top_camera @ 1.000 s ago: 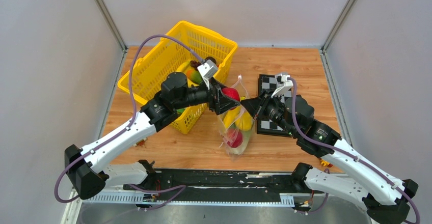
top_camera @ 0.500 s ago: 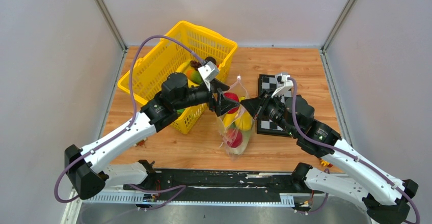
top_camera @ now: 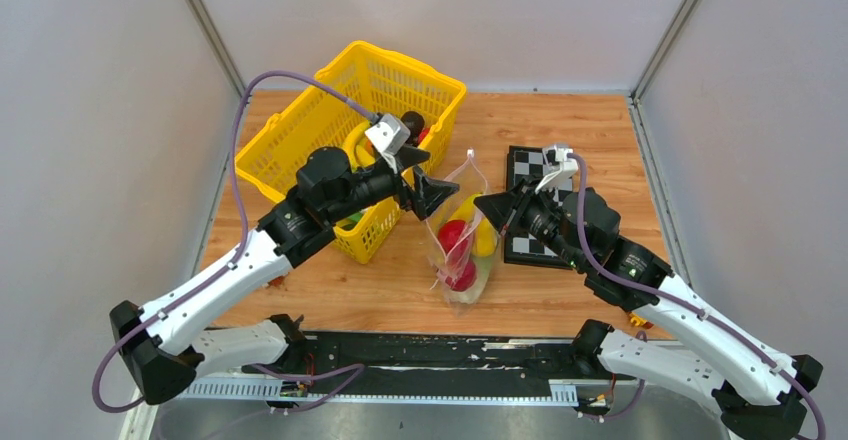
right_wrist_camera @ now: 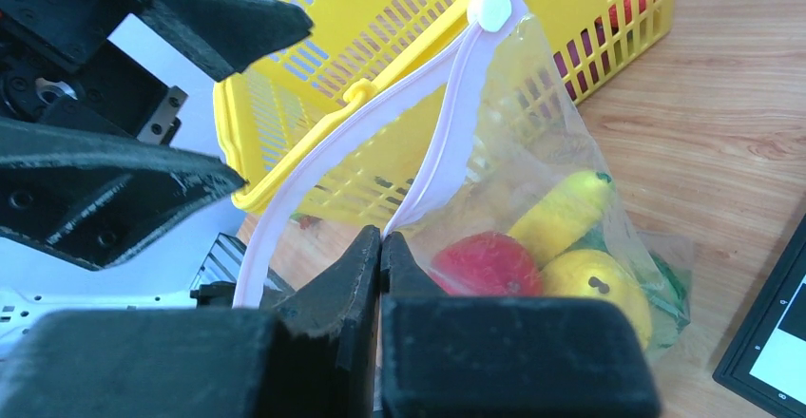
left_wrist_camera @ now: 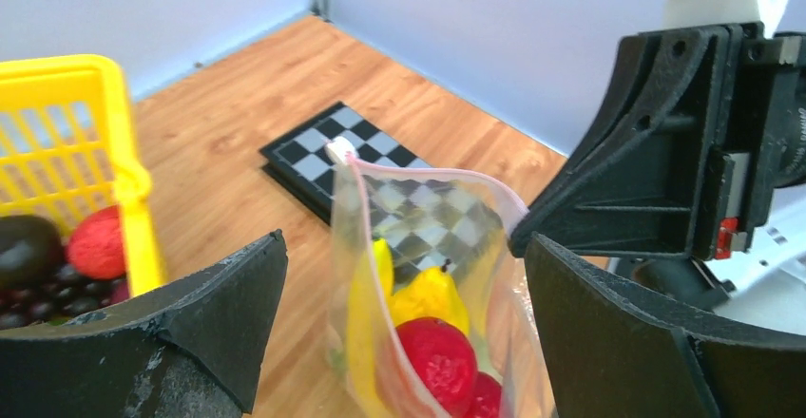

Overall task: Place the food in the zip-top bag and seal the zipper
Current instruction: Pick up the fake fruit from the bin.

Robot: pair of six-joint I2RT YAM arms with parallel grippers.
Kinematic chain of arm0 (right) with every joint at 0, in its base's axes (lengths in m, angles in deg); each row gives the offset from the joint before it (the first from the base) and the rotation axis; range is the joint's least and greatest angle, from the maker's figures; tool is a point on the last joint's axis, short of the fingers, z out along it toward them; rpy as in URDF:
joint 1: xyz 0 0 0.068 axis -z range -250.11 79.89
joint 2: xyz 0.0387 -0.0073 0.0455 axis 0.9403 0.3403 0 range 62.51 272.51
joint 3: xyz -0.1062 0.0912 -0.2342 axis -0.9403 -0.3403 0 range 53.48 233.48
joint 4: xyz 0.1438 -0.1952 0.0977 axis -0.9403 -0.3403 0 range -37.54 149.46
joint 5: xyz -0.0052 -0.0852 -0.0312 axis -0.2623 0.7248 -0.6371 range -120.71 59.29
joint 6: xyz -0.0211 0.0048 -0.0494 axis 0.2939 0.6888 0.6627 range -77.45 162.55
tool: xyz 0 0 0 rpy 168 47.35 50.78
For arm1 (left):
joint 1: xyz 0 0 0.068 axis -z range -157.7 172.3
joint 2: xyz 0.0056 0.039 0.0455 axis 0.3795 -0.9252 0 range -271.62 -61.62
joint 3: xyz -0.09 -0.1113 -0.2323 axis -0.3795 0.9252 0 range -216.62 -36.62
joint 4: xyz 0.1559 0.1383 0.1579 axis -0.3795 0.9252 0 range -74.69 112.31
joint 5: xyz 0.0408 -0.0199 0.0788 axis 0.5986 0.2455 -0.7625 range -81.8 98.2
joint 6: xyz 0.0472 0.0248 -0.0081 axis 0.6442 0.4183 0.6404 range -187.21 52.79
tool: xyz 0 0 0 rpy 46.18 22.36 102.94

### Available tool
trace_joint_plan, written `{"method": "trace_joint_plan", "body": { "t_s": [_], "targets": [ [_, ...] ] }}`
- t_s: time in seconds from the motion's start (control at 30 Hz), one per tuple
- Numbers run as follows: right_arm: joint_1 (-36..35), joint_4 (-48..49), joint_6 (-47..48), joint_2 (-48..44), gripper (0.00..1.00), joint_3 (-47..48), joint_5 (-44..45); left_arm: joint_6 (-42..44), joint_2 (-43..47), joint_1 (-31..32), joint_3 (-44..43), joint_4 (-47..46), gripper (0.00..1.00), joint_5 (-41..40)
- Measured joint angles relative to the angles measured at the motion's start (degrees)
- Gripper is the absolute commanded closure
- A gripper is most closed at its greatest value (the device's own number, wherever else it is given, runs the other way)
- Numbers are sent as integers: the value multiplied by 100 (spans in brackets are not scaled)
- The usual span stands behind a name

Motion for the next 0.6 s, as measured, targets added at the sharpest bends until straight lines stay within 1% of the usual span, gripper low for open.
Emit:
{"method": "trace_joint_plan", "body": {
  "t_s": [0.2,0.4,0.5,0.6],
  "targets": [
    [0,-7,0,-20,100,-35,39,168,409,0,0,350,0,-1064],
    [0,-4,0,-28,100,-39,48,262,466,-61,-46,789,0,-1963],
    [0,-4,-2,-35,100,-39,48,162,420,-269,-59,1021,0,-2284],
    [0,-9,0,-55,100,-39,50,-120,424,-686,-55,1187,0,-2557]
  ]
}}
